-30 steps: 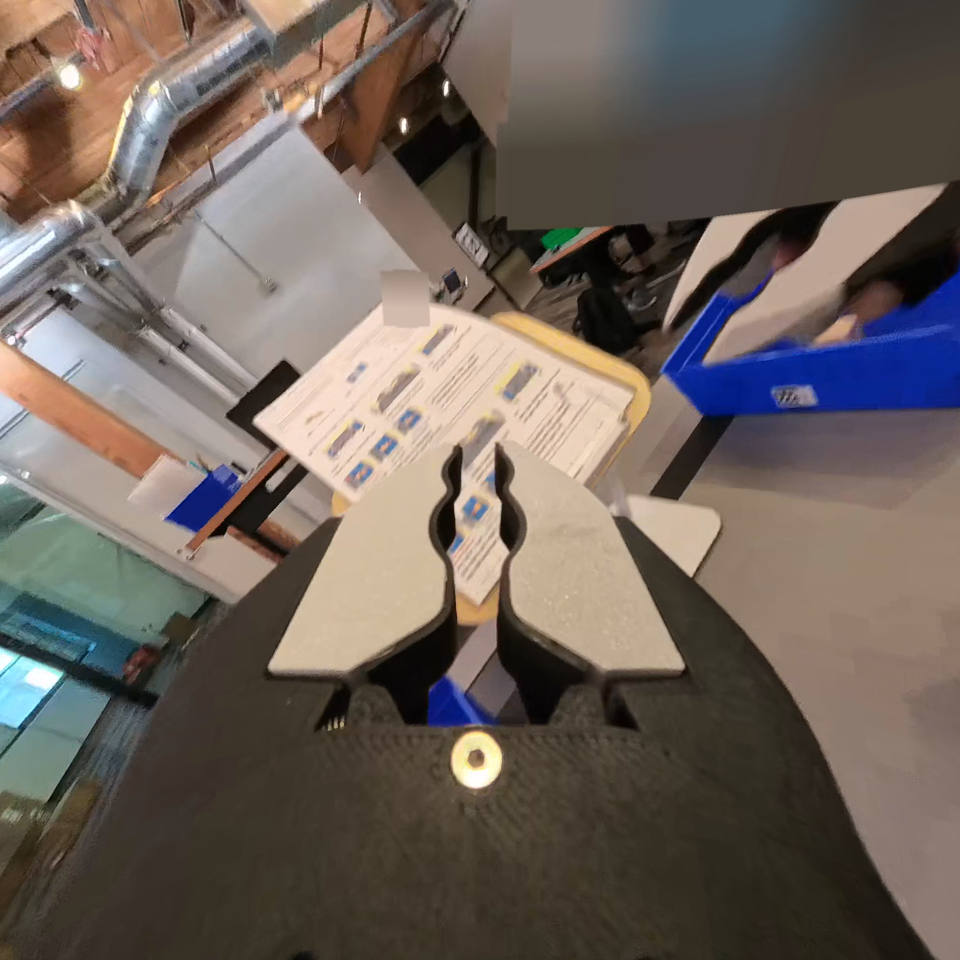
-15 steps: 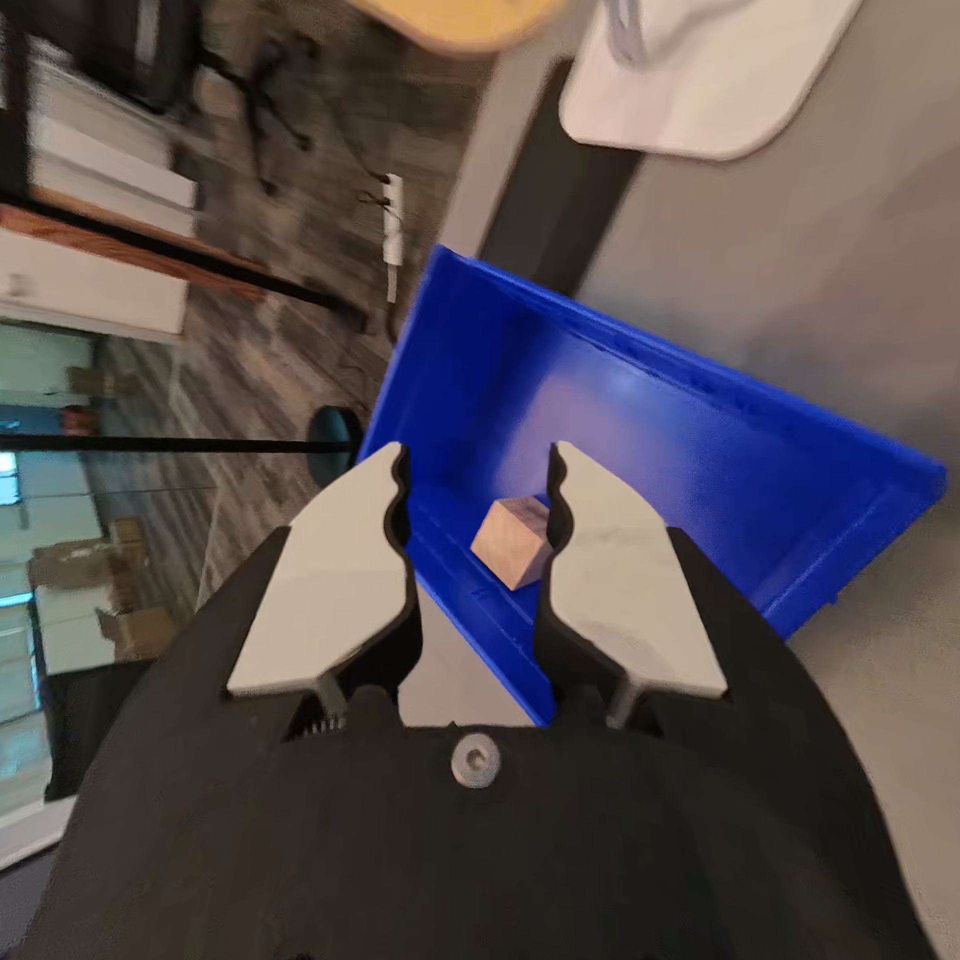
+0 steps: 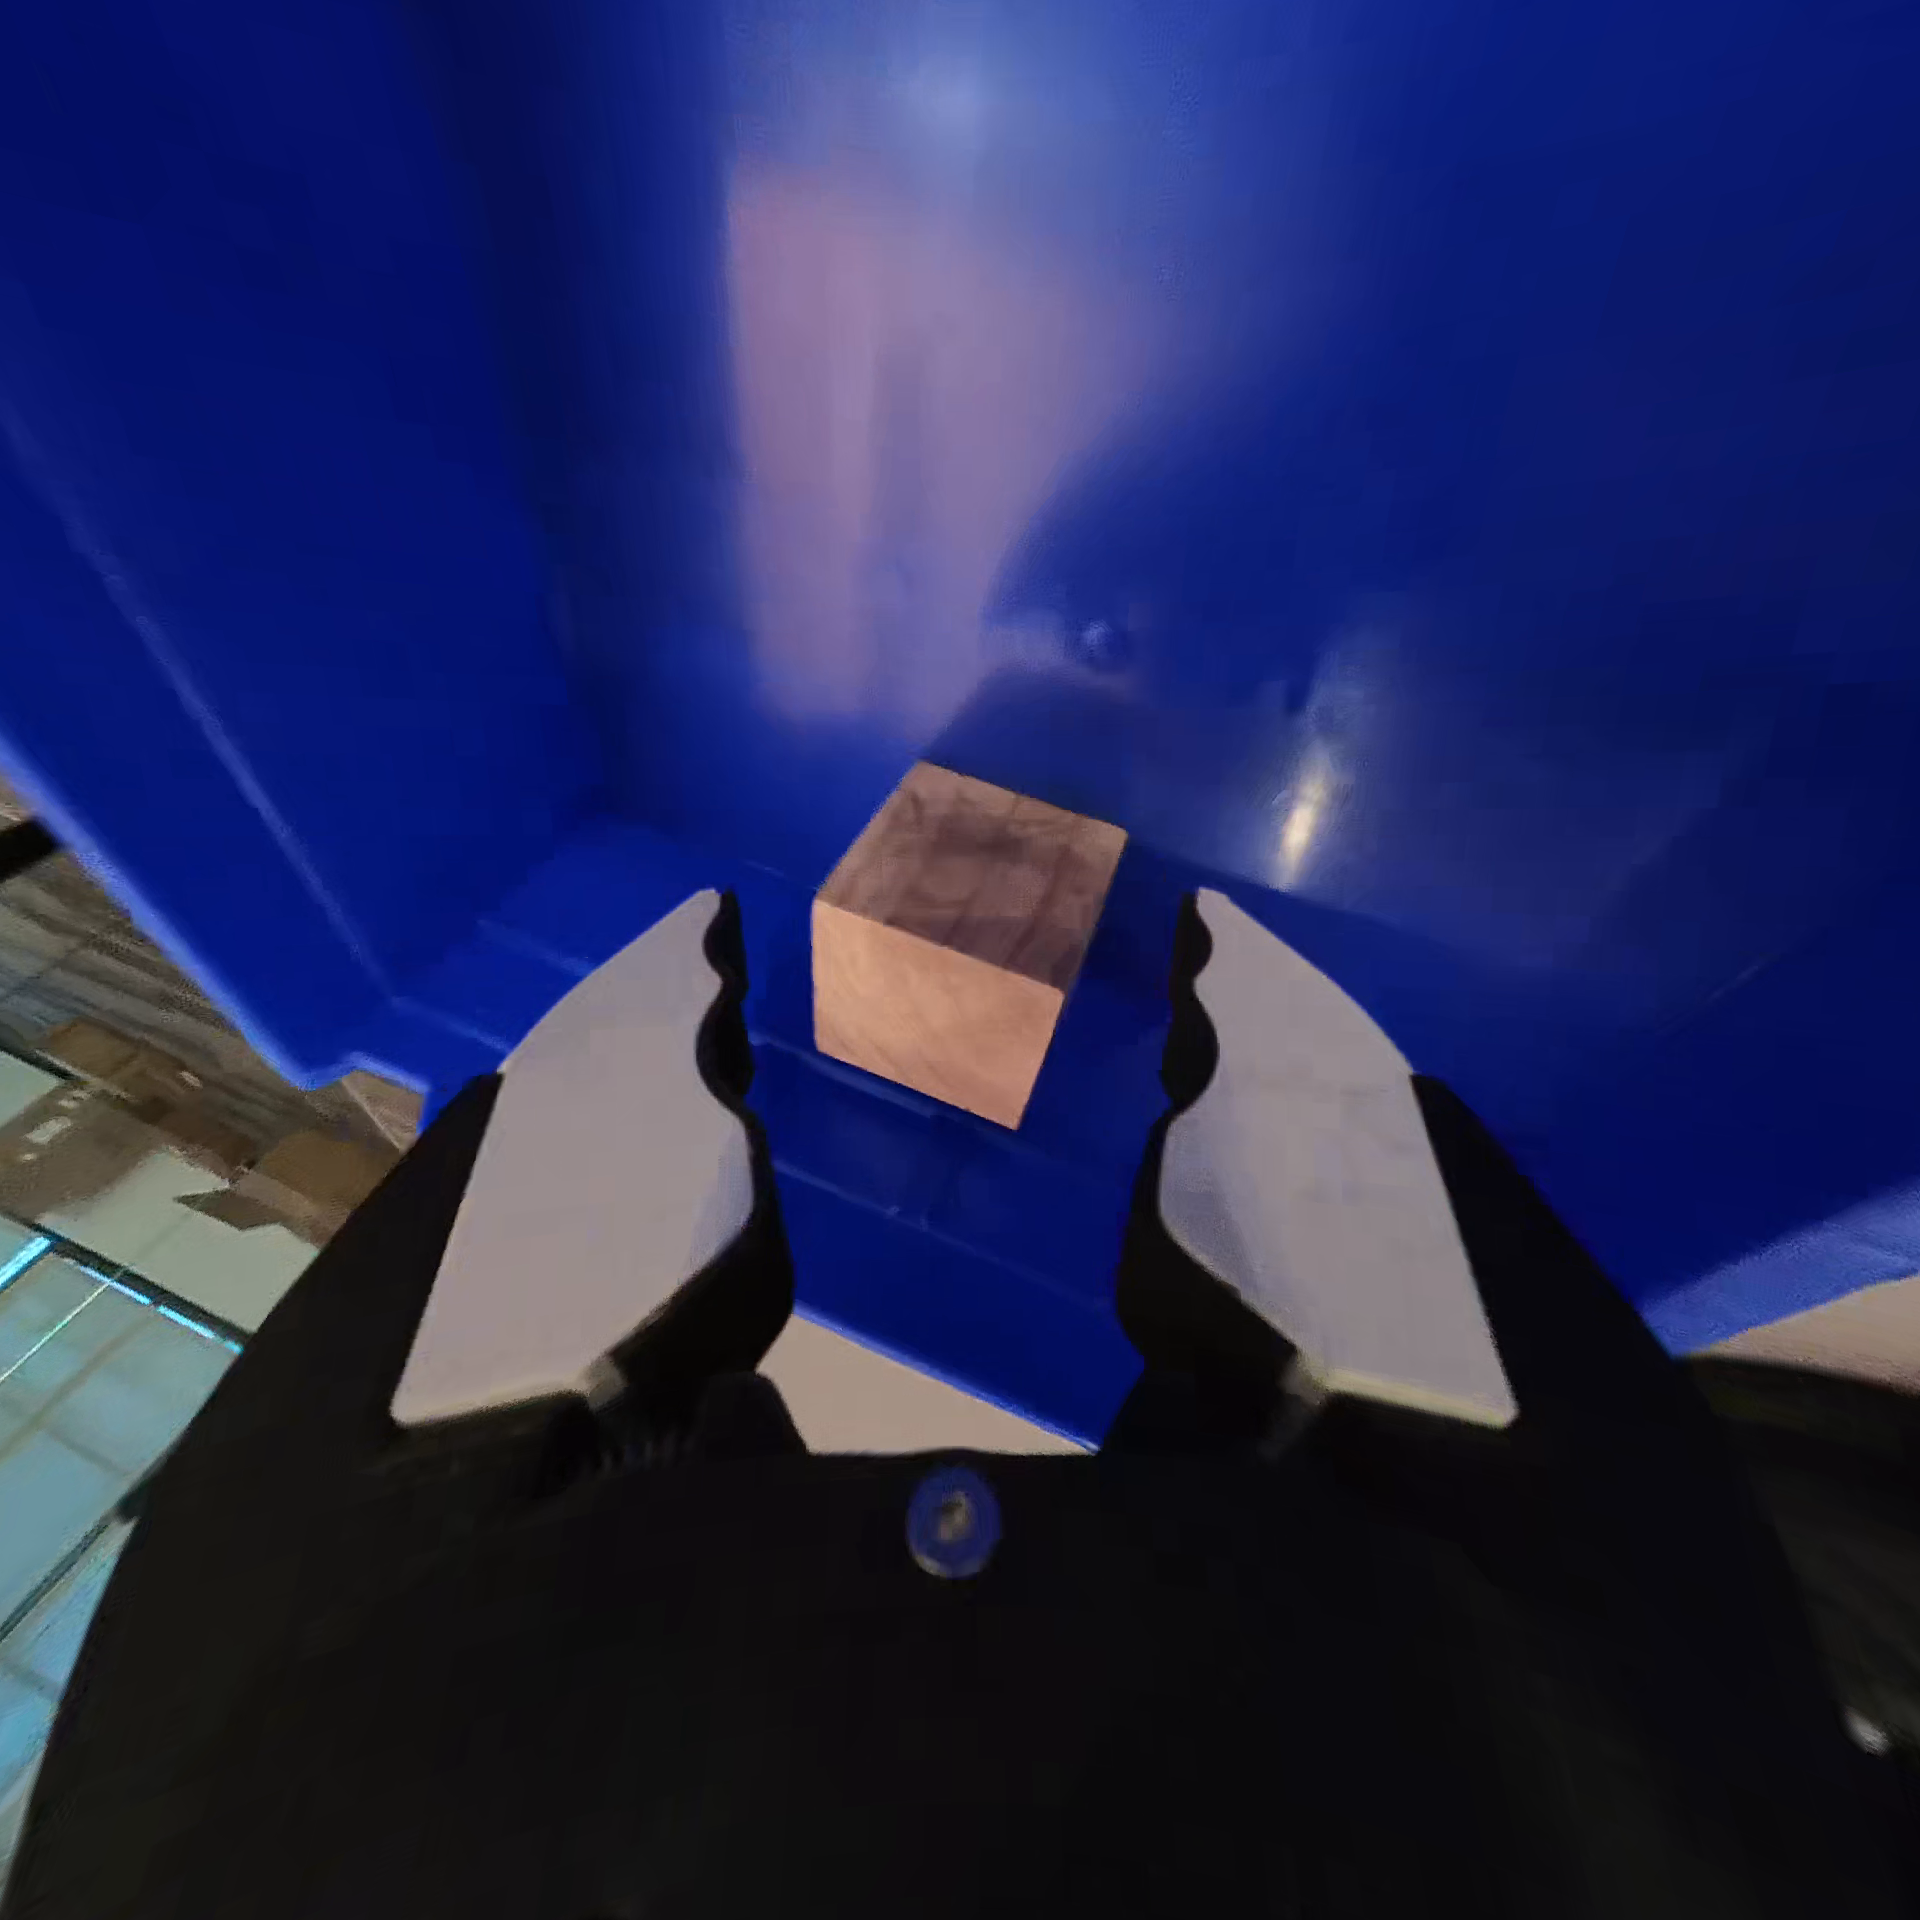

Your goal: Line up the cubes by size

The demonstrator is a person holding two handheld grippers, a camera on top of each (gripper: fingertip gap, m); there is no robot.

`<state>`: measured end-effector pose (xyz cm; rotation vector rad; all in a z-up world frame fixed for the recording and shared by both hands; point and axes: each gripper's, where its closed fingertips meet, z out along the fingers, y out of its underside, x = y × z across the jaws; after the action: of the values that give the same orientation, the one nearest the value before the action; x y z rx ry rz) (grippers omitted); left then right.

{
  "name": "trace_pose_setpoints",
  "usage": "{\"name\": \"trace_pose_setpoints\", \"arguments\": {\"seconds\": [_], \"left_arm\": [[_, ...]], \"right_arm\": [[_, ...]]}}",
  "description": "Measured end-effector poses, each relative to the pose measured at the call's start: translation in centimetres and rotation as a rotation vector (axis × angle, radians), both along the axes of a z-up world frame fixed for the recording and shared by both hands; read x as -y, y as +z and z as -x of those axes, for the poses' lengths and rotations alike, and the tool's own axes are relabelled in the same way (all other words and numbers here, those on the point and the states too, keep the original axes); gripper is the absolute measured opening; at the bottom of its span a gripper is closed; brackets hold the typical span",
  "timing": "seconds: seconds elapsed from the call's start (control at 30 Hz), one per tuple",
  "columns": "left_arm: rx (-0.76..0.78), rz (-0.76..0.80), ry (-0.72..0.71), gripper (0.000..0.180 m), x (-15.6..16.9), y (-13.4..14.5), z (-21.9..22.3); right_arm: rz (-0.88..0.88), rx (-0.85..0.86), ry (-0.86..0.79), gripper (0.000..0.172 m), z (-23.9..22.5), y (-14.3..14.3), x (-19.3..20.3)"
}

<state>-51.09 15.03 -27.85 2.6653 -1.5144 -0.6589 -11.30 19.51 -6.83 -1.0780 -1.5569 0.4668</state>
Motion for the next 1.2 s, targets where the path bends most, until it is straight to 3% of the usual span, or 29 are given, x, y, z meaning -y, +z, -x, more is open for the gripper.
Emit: {"name": "trace_pose_setpoints", "arguments": {"seconds": [0.13, 0.27, 0.5, 0.63, 0.8, 0.9, 1.03, 1.2], "left_arm": [[-0.071, 0.089, 0.018, 0.074, 0.8, -1.6, 1.7], [-0.086, 0.079, 0.022, 0.064, 0.3, -2.1, 2.3], [-0.077, 0.075, 0.042, 0.066, 0.2, -2.6, 2.5], [-0.149, 0.100, 0.026, 0.069, 0.6, -3.3, 3.5], [-0.107, 0.050, 0.049, 0.068, 0.7, -2.9, 3.6], [-0.045, -0.041, 0.056, 0.068, 0.2, -1.7, 2.7], [0.088, -0.257, 0.080, 0.068, -0.5, 2.5, 0.4], [0.380, -0.551, -0.002, 0.068, -0.7, 9.4, -8.1]], "right_arm": [[0.000, -0.001, 0.001, 0.025, 0.0, -0.1, -0.1], [-0.006, 0.004, 0.009, 0.025, 0.1, -0.2, 0.1], [-0.016, 0.017, 0.020, 0.025, 0.4, -0.5, 0.4], [-0.021, 0.021, 0.028, 0.025, 0.6, -0.6, 0.6], [-0.027, 0.019, 0.034, 0.025, 0.7, -0.6, 0.8], [-0.025, 0.018, 0.035, 0.025, 0.8, -0.6, 0.7], [-0.014, 0.002, 0.054, 0.027, 1.1, -0.6, 1.0], [0.018, -0.047, 0.112, 0.043, 2.5, -0.5, 2.6]]}}
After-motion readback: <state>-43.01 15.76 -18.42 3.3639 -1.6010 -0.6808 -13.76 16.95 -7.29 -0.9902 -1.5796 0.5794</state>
